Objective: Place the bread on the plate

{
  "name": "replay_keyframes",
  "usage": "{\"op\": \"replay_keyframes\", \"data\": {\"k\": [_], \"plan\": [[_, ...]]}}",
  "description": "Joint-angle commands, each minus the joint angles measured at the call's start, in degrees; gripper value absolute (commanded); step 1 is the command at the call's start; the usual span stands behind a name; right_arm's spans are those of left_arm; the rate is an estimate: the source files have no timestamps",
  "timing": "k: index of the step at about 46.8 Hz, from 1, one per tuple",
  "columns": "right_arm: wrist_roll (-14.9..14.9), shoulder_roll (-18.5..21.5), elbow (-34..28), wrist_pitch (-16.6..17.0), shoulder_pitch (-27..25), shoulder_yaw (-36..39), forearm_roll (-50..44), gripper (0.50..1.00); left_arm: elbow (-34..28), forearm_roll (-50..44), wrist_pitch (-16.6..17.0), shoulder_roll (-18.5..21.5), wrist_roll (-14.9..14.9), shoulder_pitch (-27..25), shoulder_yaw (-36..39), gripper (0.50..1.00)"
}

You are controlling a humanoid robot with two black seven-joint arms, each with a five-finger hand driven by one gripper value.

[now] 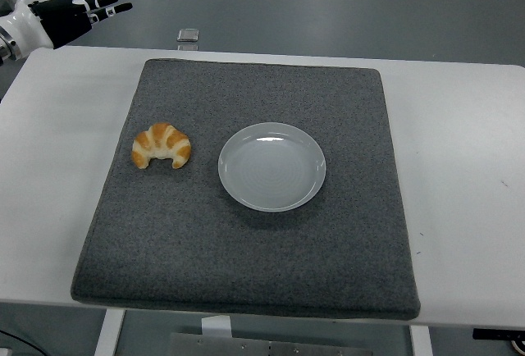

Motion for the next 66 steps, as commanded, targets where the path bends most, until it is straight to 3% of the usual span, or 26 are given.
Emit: {"op": "replay_keyframes", "data": {"k": [1,19,27,36,57,66], "plan": [[0.00,0.00,0.00,0.02,0.00,0.00,0.00,0.930,-0.07,0.03,0.00,-0.01,0.00,0.03,0.09,0.996],[0.00,0.00,0.00,0.02,0.00,0.00,0.00,0.930,0.02,-0.41,0.00,-0.18,0.00,-1.11,0.09,0.996],[0.00,0.00,0.00,0.02,0.00,0.00,0.00,0.930,-0.59,1.60,0.00,-0.01,-1.93,-0.93,0.70,0.996],[0.00,0.00,0.00,0.02,0.00,0.00,0.00,0.932,-3.05,15.13,0.00,0.69,-2.98,-1.02,0.09,0.996],[0.00,0.00,0.00,0.02,0.00,0.00,0.00,0.930,-14.65,41.15,0.00,6.76,-9.13,-0.67,0.70,0.996],[0.00,0.00,0.00,0.02,0.00,0.00,0.00,0.930,-17.82,48.54,0.00,8.60,-10.19,-0.58,0.79,0.996]]}}
